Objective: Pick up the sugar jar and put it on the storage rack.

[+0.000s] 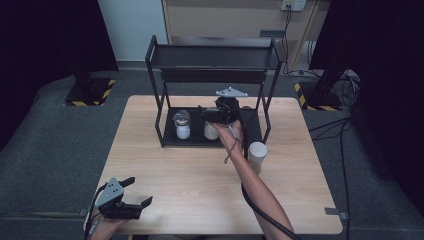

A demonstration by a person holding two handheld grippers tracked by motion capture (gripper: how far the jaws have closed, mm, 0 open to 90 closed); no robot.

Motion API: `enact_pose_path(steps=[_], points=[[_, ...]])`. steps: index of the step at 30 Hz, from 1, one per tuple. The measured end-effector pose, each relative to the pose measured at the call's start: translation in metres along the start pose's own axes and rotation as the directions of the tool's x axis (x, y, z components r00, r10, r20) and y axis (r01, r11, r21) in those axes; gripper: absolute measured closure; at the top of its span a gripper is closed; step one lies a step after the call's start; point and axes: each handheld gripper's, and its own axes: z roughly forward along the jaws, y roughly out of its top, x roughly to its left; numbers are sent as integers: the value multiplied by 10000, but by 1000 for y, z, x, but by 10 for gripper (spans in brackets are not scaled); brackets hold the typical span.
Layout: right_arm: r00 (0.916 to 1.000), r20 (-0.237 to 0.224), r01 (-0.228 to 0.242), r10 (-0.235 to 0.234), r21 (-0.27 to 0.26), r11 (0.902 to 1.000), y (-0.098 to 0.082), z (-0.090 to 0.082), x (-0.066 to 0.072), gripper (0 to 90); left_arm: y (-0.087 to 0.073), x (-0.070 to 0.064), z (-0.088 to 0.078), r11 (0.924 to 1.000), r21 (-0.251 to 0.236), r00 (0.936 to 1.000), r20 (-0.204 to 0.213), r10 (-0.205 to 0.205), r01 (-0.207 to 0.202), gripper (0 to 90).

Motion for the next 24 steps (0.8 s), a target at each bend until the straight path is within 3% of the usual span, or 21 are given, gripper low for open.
enact_pose_path(steps=[9,17,24], points=[[9929,-777,905,-905,-26,9959,20,-24,2,128,0,0,0,10000,-5,10000,-2,-6,6,36],[9808,-1307,1461,-1447,7,9893,18,-44,2,128,0,1,0,10000,-25,10000,24,-40,40,36],[9683,-1765,1752,-1770,-256,9842,11,-75,-3,129,0,1,1,10000,5,10000,36,-51,51,36]])
